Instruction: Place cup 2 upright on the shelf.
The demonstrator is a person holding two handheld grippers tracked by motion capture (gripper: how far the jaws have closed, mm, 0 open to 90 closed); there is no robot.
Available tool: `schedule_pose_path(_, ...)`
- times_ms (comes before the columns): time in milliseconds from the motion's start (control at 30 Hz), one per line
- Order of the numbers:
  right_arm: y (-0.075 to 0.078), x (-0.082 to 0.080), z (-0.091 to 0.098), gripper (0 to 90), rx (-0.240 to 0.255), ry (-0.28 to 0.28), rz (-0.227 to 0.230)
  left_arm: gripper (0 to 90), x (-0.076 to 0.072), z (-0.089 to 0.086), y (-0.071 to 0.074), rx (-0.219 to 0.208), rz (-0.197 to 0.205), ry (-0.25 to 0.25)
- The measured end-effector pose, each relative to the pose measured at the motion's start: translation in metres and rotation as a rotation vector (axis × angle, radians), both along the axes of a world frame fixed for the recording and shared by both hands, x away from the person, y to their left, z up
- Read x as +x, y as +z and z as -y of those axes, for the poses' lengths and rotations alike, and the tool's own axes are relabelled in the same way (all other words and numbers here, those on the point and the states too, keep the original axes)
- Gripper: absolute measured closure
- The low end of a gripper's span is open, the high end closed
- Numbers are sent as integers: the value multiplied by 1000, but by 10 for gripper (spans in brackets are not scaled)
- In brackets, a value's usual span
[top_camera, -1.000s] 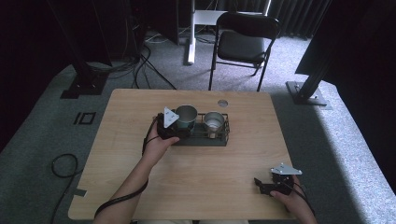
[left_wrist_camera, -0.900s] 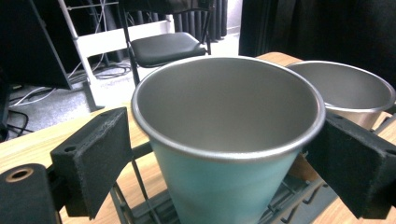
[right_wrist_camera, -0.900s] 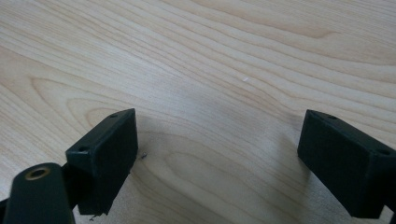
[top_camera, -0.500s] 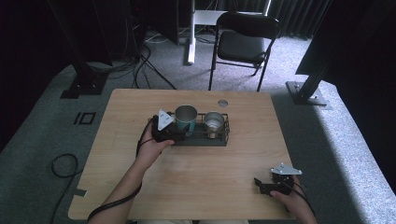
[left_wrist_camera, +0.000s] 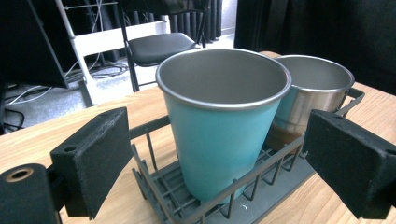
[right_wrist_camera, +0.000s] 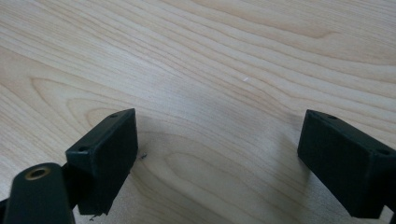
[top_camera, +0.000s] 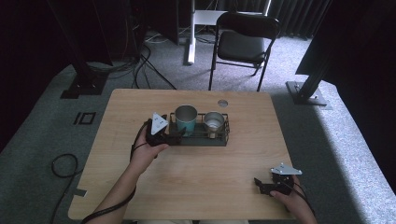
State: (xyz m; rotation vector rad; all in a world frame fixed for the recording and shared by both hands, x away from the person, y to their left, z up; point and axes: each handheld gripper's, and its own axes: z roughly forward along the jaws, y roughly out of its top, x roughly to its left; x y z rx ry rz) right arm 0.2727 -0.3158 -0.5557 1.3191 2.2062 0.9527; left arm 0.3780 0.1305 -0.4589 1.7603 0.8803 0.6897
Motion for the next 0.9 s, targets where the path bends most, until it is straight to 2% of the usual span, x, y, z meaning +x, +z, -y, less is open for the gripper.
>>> schedule_pose_path(67, 0, 0, 0, 118, 0, 0, 0, 89, -3, -2, 1, -8, -8, -9)
schedule_pose_path(267, 0, 0, 0, 118, 0, 0, 0, 90, -10, -10, 3, 4, -14, -21)
schedule_pose_path(333, 0, 0, 0, 118, 0, 0, 0, 90, -12, -13, 3, 13, -13, -19)
schedule_pose_path(533, 0, 0, 0, 117, 0, 0, 0, 90, -18, -24, 3, 1, -14, -7)
schedule_pose_path(900, 0, 0, 0, 117, 0, 0, 0, 90, -32, -42, -6, 4, -24, 2)
